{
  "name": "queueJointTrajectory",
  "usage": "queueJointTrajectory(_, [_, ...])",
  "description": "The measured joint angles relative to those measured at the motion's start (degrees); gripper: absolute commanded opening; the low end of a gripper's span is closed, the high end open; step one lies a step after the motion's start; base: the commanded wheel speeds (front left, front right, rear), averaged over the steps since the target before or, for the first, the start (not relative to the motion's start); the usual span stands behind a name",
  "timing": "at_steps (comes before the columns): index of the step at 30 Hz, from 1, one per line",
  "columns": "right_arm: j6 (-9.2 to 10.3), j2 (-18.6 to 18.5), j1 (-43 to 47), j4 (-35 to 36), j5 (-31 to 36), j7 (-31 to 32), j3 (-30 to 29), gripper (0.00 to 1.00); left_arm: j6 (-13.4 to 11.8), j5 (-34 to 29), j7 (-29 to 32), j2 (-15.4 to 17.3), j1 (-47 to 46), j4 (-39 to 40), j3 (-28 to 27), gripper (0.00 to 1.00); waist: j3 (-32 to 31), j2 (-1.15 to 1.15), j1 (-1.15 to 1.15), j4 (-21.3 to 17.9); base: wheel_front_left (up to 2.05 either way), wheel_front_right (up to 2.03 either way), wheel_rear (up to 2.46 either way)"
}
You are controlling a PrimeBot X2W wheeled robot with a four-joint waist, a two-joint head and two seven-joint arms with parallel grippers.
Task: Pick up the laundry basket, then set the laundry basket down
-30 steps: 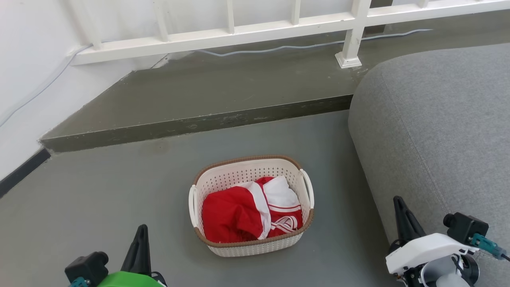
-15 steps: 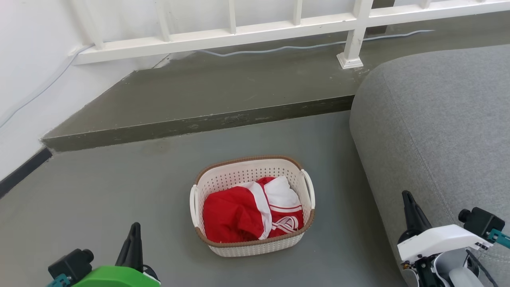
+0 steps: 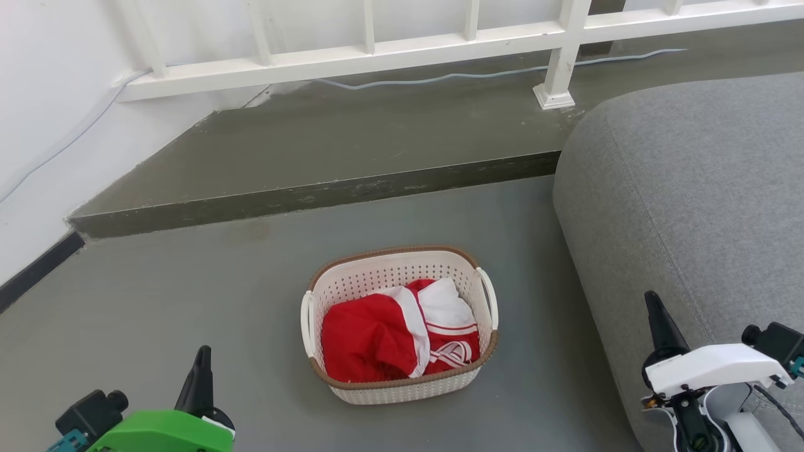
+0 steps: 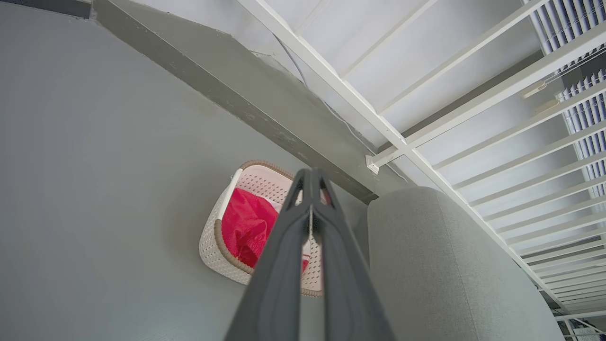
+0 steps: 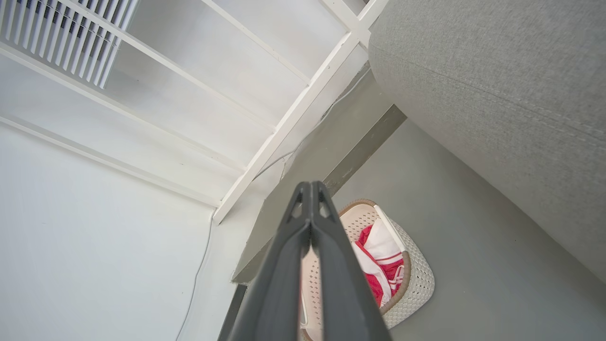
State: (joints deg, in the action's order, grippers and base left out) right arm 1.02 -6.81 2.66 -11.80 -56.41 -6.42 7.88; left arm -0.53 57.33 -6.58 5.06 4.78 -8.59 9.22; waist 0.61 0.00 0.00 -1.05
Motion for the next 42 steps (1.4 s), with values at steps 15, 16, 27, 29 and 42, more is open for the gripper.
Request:
queueJointTrajectory(15, [-2.04,0.3,-1.3,-0.7,-11.3,2.6,-3.0,0.0,1.6,11.2,2.5,0.1,-2.0,-1.6,-2.2,0.0,-0.1,0.0,0.0,0.3,0.0,0.0,0.0])
queueJointTrajectory(16, [-2.26,0.3,-1.3,-0.8,-12.0,2.8,-3.2,0.0,1.6,11.9,2.6,0.1,-2.0,-1.7,-2.3,0.0,-0.1,0.0,0.0,0.3,0.0,0.0,0.0])
queueJointTrajectory(27, [-3.58,0.5,-2.4,-1.4,-19.8,4.4,-5.2,0.0,3.5,19.7,4.1,0.3,-3.3,-2.7,-3.9,0.0,-0.2,0.0,0.0,0.5,0.0,0.0,0.0])
queueJointTrajectory(29, [-3.87,0.5,-2.5,-1.6,-21.3,4.8,-5.6,0.0,3.6,21.1,4.6,0.3,-3.6,-3.0,-4.2,0.0,-0.2,0.0,0.0,0.6,0.0,0.0,0.0])
queueJointTrajectory(42, [-5.61,0.9,-3.8,-2.1,-30.4,6.6,-8.0,0.0,5.4,30.0,6.5,0.4,-5.1,-4.2,-6.0,0.0,-0.3,0.0,0.0,0.8,0.0,0.0,0.0])
